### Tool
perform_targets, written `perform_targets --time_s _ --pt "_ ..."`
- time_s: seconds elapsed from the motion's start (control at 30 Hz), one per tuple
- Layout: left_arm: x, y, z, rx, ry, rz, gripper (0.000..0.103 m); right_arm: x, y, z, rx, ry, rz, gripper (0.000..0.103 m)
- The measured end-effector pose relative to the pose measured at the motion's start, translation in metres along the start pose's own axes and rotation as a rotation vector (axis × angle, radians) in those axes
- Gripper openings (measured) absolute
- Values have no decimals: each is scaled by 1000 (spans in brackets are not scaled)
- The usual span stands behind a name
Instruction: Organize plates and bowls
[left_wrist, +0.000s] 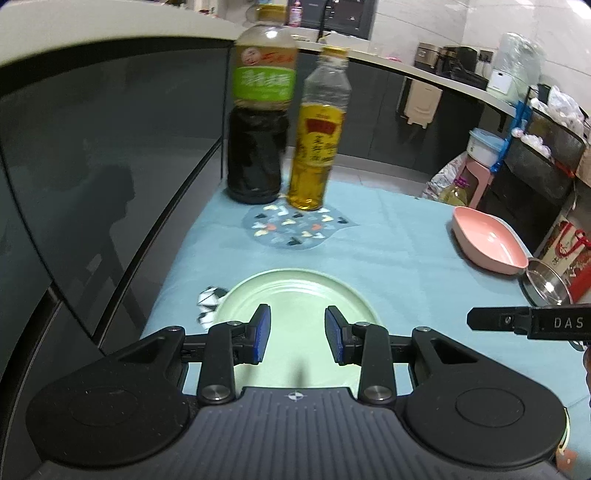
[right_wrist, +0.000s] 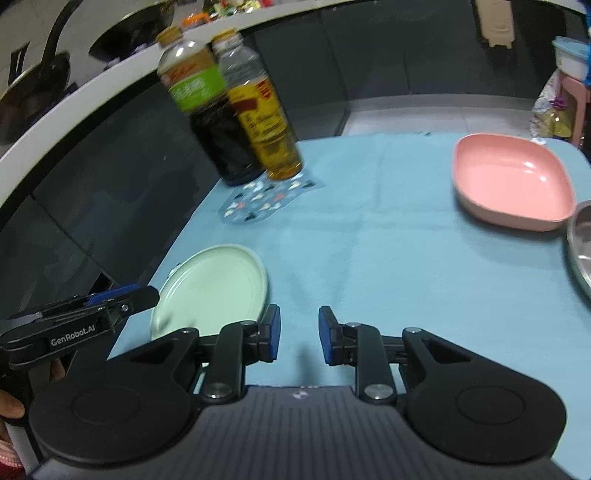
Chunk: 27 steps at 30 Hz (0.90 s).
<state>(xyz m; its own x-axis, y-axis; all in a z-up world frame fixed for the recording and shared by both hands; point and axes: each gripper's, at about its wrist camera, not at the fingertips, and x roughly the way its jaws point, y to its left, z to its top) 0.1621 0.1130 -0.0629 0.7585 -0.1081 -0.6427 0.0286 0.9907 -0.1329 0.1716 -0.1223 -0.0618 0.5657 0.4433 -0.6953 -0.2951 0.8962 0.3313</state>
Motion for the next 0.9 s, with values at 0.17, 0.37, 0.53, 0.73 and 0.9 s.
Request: perform_targets --time_s 0.17,0.37,0.53,0.73,0.9 --pt "3 -25 9 40 8 2 30 -17 -21 2 20 -63 -44 23" --pt "11 -60 23 82 32 -21 31 -36 -46 10 57 -116 -70 25" --pt "19 -92 36 124 51 -55 31 -50 -66 18 91 -163 -98 25" --pt "32 -128 47 173 71 -70 32 -60 -83 26 118 -204 -124 25" --pt "44 -153 55 190 91 -106 32 -63 -98 34 151 -222 -153 28"
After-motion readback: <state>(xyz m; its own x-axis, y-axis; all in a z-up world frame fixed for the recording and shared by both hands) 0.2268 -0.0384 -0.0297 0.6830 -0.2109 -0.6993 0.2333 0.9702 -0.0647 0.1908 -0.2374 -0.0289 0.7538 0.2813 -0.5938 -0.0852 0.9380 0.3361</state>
